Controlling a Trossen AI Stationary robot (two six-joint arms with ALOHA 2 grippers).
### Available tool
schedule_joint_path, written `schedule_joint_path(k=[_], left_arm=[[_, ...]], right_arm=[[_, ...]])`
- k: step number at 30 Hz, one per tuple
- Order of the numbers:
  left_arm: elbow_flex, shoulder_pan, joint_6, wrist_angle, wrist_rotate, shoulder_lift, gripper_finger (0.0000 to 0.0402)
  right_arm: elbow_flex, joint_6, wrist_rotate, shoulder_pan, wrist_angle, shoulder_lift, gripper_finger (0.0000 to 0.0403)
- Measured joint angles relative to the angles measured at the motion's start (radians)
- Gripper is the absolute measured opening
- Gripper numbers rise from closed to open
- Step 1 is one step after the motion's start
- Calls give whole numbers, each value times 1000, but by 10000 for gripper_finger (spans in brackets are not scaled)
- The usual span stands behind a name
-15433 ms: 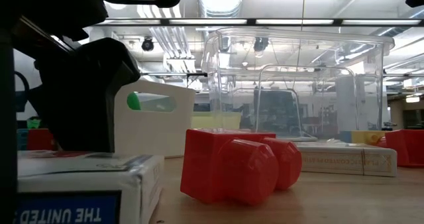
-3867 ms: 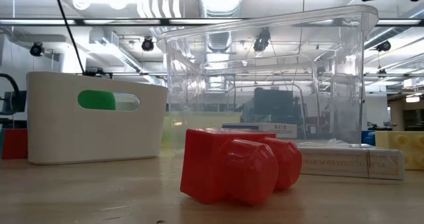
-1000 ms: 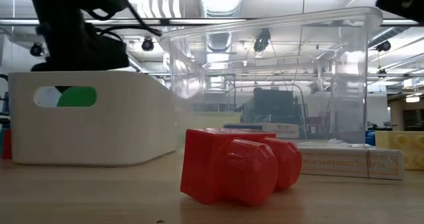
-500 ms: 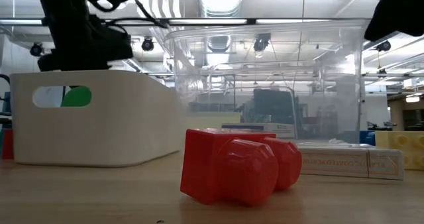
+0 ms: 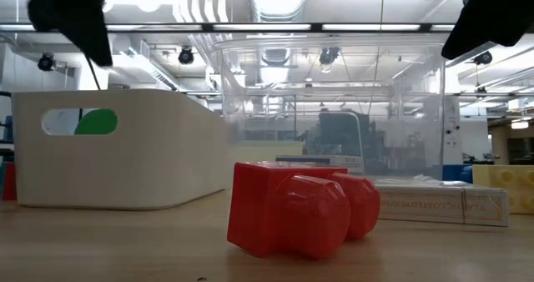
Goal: Pick & Place Toys
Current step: Adjust the white and transparent bins, then put the orange game piece into the yellow bin
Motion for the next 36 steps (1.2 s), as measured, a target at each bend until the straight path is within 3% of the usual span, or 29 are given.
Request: schedule_joint_path(k=[8, 15, 19, 23, 28, 31, 36], left_arm=[[-15, -111, 34, 201, -58, 1, 0], [-45, -109, 164, 211, -75, 1, 0], [-46, -105, 266, 220, -175, 1, 0], [-46, -90, 336, 228, -308, -9, 0], [-46, -32, 405, 233, -329, -45, 1], [-47, 5, 425, 234, -329, -68, 9], [-63, 56, 431, 232, -343, -98, 54]], right_arm=[[15, 28, 14, 18, -44, -53, 17], [111, 240, 3, 93, -258, -100, 17], [166, 424, -58, 141, -416, -93, 17], [168, 555, -184, 162, -526, -72, 17], [78, 646, -372, 167, -554, -72, 21], [18, 680, -434, 167, -555, -75, 46], [-26, 718, -459, 167, -530, -78, 131]])
